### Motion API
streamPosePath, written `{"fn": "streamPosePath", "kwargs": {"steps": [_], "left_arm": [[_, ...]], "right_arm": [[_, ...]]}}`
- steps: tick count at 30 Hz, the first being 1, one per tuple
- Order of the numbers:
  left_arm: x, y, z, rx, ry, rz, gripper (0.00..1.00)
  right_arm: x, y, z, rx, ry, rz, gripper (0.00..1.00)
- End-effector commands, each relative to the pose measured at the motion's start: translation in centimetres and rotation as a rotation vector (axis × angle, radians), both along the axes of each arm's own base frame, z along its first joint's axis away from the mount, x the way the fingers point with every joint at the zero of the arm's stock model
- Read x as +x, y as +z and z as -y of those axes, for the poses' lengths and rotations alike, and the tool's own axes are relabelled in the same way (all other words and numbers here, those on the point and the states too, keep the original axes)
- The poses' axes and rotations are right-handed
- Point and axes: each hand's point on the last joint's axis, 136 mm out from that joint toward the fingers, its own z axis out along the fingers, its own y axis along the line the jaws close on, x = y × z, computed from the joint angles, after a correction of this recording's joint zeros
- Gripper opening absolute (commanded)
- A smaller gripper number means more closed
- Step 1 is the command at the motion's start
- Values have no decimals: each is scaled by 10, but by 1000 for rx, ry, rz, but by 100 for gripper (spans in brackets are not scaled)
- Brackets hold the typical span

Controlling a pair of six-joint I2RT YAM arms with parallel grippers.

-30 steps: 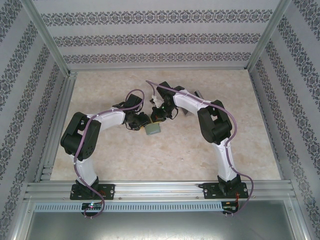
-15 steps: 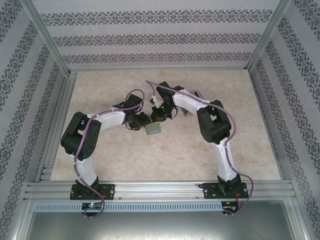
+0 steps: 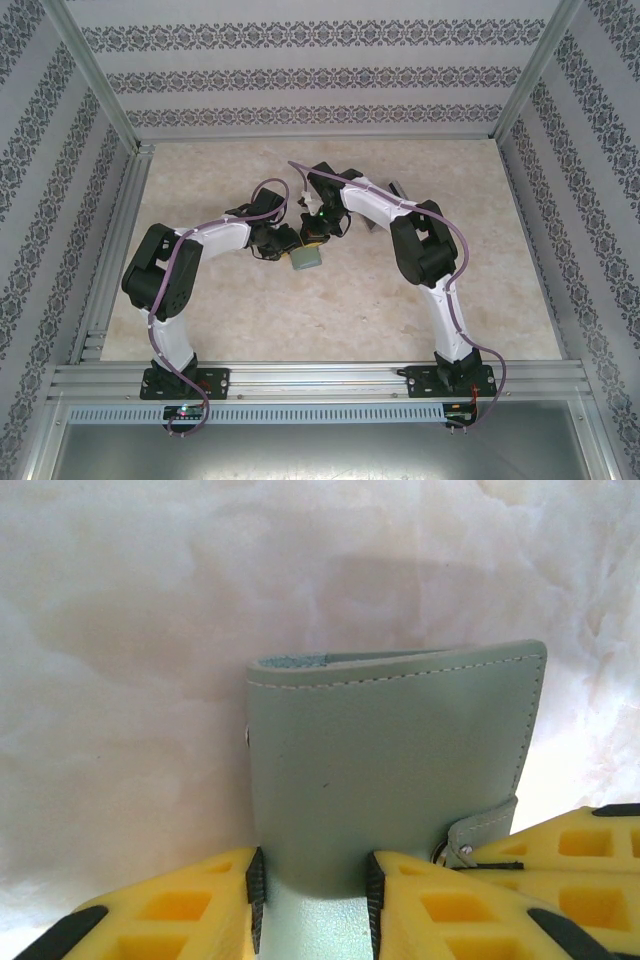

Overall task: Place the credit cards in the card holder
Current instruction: Close the button on the card holder, then move the card holder to the center of the table.

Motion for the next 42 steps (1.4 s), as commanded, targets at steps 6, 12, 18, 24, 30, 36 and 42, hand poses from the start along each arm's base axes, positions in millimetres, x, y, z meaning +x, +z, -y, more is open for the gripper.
{"fn": "streamPosePath", "kwargs": {"steps": [6,12,18,24,30,36,42], "left_arm": [[7,-6,-7,63,-10,67,37],[21,24,-16,99,-9,155,47],[22,60,-44,201,47,262,56],[15,84,-69,236,115,329,64],[11,96,-96,264,175,373,71],[11,103,-125,263,257,402,77],[14,107,-131,260,278,415,77]], "right_arm": [[-8,-40,10,-127,-13,-40,8],[-3,-25,17,-144,-13,23,11],[-8,-19,35,-189,-1,55,12],[-23,-18,58,-233,4,69,13],[-31,-7,87,-315,-16,120,14],[-22,1,86,-332,-13,167,21],[-12,20,63,-288,14,224,33]]}}
